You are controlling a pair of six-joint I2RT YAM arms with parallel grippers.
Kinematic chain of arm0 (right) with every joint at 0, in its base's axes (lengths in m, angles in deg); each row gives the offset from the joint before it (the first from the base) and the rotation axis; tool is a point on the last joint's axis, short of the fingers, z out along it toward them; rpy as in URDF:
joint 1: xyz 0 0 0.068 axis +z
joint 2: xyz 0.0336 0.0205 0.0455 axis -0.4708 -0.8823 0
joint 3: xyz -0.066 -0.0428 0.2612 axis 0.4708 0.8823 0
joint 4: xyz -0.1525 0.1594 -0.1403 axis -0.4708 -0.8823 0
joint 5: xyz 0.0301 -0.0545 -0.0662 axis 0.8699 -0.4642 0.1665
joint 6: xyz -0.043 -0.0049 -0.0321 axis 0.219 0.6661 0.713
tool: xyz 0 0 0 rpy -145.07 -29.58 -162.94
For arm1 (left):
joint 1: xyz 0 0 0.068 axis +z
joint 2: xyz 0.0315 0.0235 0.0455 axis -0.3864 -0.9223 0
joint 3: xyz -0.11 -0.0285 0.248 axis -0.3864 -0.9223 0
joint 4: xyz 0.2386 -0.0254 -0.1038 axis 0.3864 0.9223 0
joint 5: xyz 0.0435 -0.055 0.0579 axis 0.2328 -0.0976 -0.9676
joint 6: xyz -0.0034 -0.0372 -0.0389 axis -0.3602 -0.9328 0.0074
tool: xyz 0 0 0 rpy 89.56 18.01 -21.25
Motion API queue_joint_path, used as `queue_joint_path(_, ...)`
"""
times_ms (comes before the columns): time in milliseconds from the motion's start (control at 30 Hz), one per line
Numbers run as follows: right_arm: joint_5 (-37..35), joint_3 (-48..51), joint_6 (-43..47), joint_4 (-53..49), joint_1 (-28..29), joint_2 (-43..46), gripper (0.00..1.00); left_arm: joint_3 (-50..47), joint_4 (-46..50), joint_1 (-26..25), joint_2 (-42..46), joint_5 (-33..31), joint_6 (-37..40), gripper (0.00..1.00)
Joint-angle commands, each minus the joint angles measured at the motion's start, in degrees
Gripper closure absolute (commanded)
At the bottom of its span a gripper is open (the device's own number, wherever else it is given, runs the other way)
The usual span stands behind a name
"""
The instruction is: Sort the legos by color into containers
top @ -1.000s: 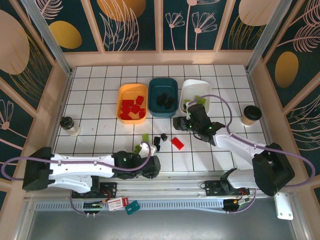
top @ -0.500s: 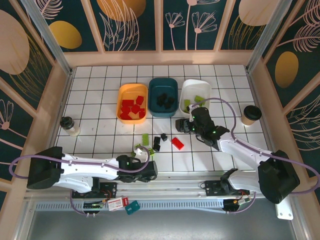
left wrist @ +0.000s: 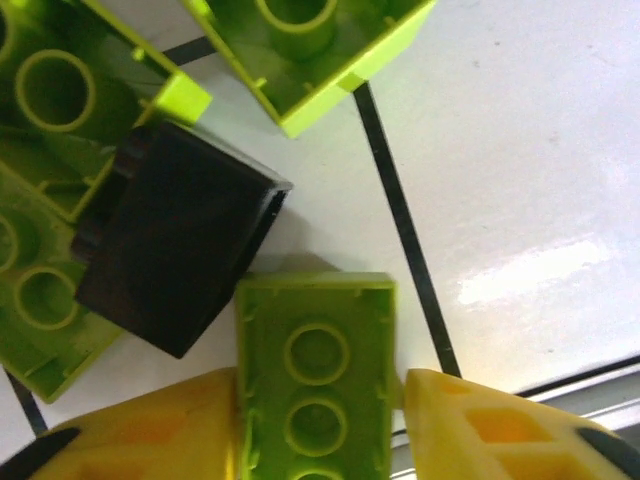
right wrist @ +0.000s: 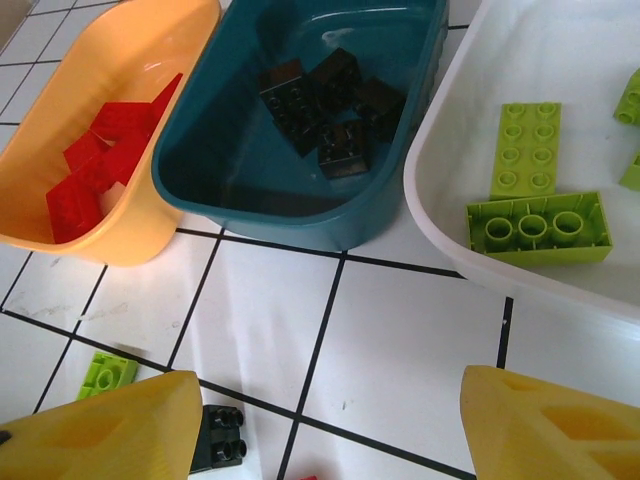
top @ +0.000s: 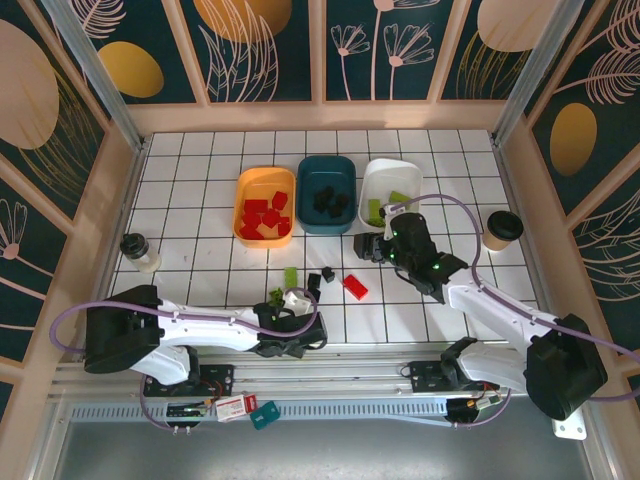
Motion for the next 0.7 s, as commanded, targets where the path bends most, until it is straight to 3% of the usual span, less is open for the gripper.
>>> queue_joint_path(0, -0.9, 0.7, -0.7, 1.1, -0.7, 0.9, 0.30, 0.9, 0.3, 0.5, -0.4, -0.1, 1.9, 0.62)
queue_joint_path(133, -0.9, 0.8, -0.9, 1.6, -1.6, 0.7, 0.30, 2.8, -0.1, 1.5, 1.5, 0.1, 3.8, 0.71)
queue_joint_path(400, -3.5, 2.3, -3.1, 1.9, -2.9, 3.2, 0.30, 10.7, -2.2, 11.1, 7.5, 0.3, 11.5, 0.73)
queue_joint_path(667, -10.2, 5.3, -7.3, 0.6, -3.0, 13.8, 0.30, 24.3, -17.4, 24.7, -6.4, 6.4, 22.5, 0.77)
